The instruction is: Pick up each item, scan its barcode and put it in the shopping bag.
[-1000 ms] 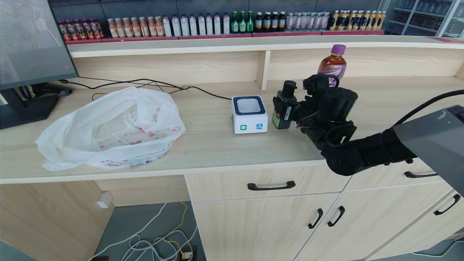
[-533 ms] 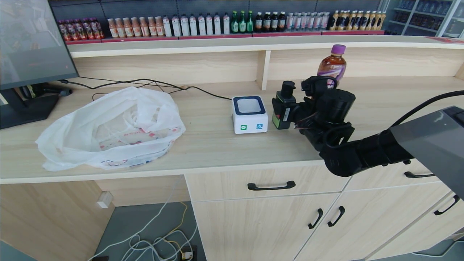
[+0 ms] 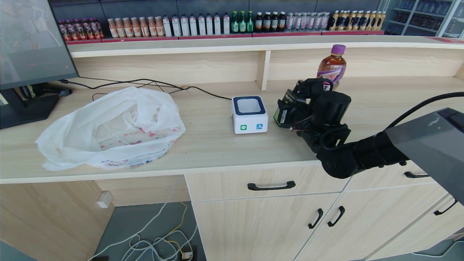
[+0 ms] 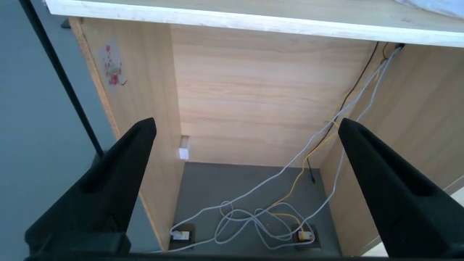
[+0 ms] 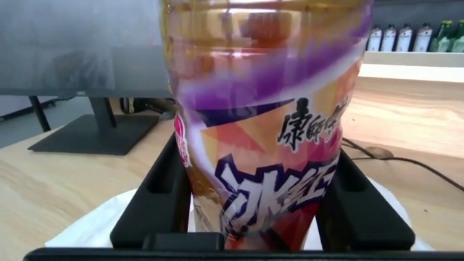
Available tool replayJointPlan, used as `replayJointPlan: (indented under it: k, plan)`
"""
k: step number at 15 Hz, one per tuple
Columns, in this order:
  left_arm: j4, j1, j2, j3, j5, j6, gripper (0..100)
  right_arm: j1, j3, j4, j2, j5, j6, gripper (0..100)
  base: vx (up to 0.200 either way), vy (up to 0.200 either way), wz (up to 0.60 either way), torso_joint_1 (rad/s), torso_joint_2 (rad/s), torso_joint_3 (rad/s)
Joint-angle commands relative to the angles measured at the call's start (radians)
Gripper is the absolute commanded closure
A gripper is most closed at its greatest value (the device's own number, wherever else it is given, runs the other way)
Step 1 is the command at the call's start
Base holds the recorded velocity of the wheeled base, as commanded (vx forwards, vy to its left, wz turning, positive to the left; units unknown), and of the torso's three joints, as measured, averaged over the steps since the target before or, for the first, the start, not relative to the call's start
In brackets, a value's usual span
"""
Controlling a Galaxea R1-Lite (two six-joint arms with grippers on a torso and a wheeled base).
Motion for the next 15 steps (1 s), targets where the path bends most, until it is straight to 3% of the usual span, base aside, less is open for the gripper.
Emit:
replayJointPlan:
  k: [1, 4, 7, 15]
  plan:
    - [0.0, 0.0, 0.0, 0.0, 0.0, 0.0, 0, 0.037, -0.11, 0.058, 0.079, -0.036, -0.002, 100, 0.0, 0.0, 0.0, 0.0, 0.0, 0.0]
    - [0.0, 0.0, 0.0, 0.0, 0.0, 0.0, 0, 0.06, -0.227, 0.091, 0.162, -0.112, -0.001, 100, 0.0, 0.0, 0.0, 0.0, 0.0, 0.0]
    - [0.0, -0.001, 0.0, 0.0, -0.001, 0.0, 0, 0.063, -0.343, 0.137, 0.239, -0.126, -0.018, 100, 0.0, 0.0, 0.0, 0.0, 0.0, 0.0]
    - [0.0, -0.001, 0.0, 0.0, 0.0, 0.0, 0, 0.043, -0.503, 0.226, 0.351, -0.141, -0.019, 100, 0.0, 0.0, 0.0, 0.0, 0.0, 0.0]
